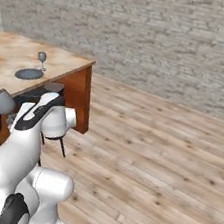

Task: Retrieve the wine glasses from the counter and place one next to each plate.

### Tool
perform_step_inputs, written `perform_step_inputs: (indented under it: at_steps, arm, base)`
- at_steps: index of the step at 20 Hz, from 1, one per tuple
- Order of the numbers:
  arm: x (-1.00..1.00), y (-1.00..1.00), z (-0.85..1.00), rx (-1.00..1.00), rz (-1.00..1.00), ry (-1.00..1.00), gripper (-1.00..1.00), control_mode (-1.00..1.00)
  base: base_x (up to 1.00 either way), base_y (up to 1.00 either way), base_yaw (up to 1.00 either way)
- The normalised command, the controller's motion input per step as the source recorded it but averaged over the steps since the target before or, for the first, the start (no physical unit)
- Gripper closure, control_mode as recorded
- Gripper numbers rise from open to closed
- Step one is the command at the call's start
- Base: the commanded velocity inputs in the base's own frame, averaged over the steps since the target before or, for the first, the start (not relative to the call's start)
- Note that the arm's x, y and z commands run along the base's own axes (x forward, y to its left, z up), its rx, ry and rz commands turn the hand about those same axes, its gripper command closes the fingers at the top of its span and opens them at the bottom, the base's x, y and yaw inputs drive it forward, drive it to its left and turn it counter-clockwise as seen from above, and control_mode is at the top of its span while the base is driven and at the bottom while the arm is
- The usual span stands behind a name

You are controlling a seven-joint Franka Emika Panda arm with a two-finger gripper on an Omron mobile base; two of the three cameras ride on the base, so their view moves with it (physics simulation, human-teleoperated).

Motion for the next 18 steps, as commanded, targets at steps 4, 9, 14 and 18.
perform_step_inputs:
  at_steps: [4,9,14,18]
  arm:
    - [0.0,0.0,0.0,0.0,0.0,0.0,1.0,1.0]
    - [0.0,0.0,0.0,0.0,0.0,0.0,1.0,1.0]
    - [0.0,0.0,0.0,0.0,0.0,0.0,1.0,1.0]
    - [0.0,0.0,0.0,0.0,0.0,0.0,1.0,1.0]
  base:
    - [1.0,0.0,0.62]
    - [0.94,0.0,0.59]
    - [0.36,0.0,0.67]
    - [0.17,-0.21,0.71]
